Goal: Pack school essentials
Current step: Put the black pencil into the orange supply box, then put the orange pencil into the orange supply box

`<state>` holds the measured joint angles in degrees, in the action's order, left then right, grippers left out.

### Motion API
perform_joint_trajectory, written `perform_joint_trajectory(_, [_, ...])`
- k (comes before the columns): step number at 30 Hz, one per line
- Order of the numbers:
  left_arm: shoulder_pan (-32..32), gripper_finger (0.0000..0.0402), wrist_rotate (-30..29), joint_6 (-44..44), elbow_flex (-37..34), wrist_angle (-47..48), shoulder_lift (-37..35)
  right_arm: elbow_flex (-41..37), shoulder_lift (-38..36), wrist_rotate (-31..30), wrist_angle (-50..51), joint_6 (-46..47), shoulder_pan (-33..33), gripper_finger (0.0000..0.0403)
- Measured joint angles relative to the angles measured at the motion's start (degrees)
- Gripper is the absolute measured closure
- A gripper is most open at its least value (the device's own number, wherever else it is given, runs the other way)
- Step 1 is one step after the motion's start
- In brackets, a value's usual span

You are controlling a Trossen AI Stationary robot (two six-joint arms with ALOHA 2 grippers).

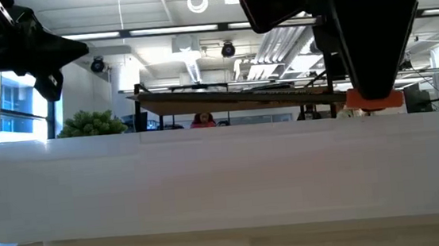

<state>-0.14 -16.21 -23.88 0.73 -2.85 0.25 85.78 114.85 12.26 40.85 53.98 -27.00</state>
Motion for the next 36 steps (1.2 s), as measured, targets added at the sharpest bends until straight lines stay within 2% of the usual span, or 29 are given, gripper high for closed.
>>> perform_joint_trajectory(8, [0.0,0.0353,-1.1,0.5,0.0,-0.1,0.0,0.0,0.0,0.0,-0.2,1.4,0.0,0.0306])
perform_joint_trajectory(14, [0.0,0.033,-1.1,0.5,0.0,-0.1,0.0,0.0,-0.4,-0.4,-0.3,2.7,0.0,0.0286])
perform_joint_trajectory(21, [0.0,0.0304,-1.2,0.6,0.0,-0.1,0.0,0.0,-4.3,-10.6,-0.2,6.3,0.0,0.0285])
perform_joint_trajectory(27, [0.0,0.0263,-1.4,1.9,0.0,-0.2,0.0,0.0,-8.9,-23.4,0.1,11.5,0.0,0.0285])
perform_joint_trajectory(32, [0.0,0.0227,-0.9,-2.1,0.0,-0.2,0.0,0.0,-12.6,-33.6,0.6,14.3,0.0,0.0285])
perform_joint_trajectory(36, [0.0,0.022,0.1,-4.5,0.8,0.1,0.1,0.0,-15.3,-38.7,0.5,15.2,0.1,0.0285])
